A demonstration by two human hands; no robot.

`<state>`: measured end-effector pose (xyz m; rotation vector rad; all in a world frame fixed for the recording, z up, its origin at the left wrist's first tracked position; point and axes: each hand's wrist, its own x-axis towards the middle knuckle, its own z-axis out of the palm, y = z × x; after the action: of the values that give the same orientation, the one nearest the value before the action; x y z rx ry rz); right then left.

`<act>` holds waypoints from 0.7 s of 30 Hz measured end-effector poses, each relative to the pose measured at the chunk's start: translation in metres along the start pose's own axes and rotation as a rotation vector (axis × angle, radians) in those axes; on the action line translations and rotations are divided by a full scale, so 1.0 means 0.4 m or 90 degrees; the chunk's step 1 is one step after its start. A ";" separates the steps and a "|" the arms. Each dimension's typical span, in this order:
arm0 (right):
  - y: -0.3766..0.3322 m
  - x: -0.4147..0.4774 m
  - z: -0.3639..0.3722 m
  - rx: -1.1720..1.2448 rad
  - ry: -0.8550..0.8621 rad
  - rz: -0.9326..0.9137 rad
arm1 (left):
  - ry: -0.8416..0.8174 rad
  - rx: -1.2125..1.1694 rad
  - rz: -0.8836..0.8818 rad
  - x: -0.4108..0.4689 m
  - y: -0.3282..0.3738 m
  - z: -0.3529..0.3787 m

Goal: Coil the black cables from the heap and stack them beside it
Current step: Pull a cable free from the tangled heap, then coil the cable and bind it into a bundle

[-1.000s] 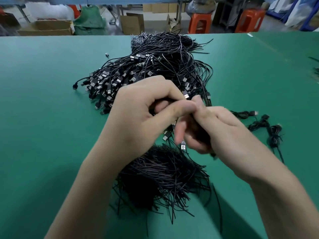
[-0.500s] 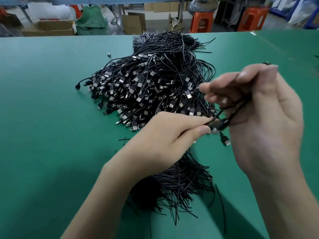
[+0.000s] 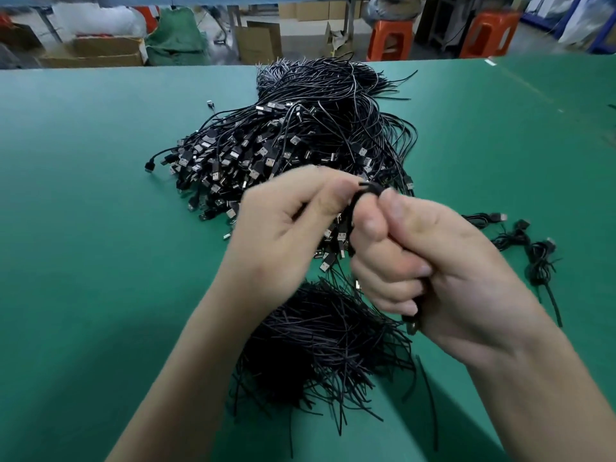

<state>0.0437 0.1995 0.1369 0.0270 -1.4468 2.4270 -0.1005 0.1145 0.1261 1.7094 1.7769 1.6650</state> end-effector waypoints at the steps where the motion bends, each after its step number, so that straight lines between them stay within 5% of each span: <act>1: -0.001 0.000 0.004 0.028 0.020 -0.033 | -0.030 -0.002 -0.033 -0.005 -0.002 0.014; 5: -0.007 0.006 0.006 -0.022 0.165 -0.206 | -0.146 0.000 -0.097 -0.019 0.010 0.058; 11: -0.005 -0.006 -0.027 -0.519 0.358 -0.366 | -0.245 0.199 -0.008 -0.016 0.032 0.040; 15: 0.014 -0.004 -0.038 -0.856 0.358 -0.309 | -0.159 0.290 0.032 -0.006 0.035 -0.025; 21: 0.035 0.006 -0.028 -0.945 0.303 -0.107 | -0.076 0.200 0.016 -0.013 0.045 -0.075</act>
<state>0.0390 0.2037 0.1201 -0.6459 -2.3749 0.6748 -0.1103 0.0884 0.1477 1.9162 2.0514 1.3137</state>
